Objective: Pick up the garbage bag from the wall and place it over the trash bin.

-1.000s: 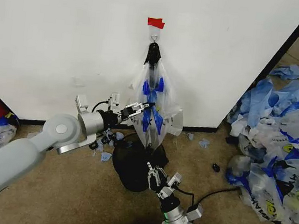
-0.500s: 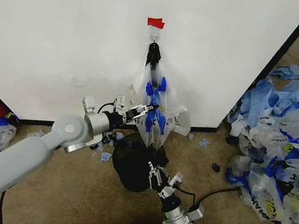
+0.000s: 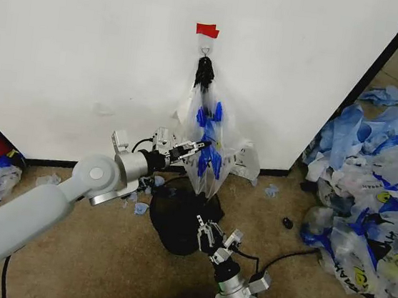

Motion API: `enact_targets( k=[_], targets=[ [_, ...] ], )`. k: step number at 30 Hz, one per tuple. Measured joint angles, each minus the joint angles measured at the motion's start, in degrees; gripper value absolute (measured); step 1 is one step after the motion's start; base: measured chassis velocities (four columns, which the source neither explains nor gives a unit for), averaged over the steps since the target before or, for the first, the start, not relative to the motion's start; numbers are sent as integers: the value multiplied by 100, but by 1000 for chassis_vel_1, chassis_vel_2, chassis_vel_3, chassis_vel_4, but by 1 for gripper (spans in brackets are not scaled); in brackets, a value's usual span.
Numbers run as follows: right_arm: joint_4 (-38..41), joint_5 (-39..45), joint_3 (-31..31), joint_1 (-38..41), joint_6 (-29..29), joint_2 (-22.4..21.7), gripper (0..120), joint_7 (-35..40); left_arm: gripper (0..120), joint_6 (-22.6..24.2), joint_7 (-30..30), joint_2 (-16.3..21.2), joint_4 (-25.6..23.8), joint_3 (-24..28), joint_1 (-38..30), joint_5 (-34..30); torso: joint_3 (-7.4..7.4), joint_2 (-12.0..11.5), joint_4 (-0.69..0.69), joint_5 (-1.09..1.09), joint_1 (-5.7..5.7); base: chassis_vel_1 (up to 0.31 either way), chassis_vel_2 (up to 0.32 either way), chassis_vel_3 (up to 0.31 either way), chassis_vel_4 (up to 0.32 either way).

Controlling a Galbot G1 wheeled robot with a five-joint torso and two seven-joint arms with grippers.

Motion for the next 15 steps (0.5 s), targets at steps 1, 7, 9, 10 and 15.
enact_targets(
  k=[1, 7, 9, 10, 15],
  targets=[
    [0, 0, -2, 0, 0, -3, 0, 0, 45, 0, 15, 23, -17, -30, 26, 9, 0, 0, 0, -1, 0, 0, 0, 0, 0],
    [-7, -14, -20, -1, 2, -8, 0, 1, 60, 4, 141, 237, -143, -188, 204, 88, 0, 0, 1, 0, 0, 0, 0, 0, 0],
    [-8, -16, -26, -1, 2, -6, 0, 1, 64, 3, 147, 264, -166, -214, 232, 91, 0, 0, 1, 0, 0, 0, 0, 0, 0],
    [-9, -20, -33, -1, 2, 0, 0, 1, 68, 4, 152, 294, -193, -246, 273, 93, 0, 0, 1, 1, 0, 0, 0, 0, 0],
    [-13, -51, -62, -6, 2, 12, 0, 4, 91, 4, 154, 380, -296, -389, 514, 101, 0, 0, 0, 0, 0, 0, 0, 0, 0]
  ],
)
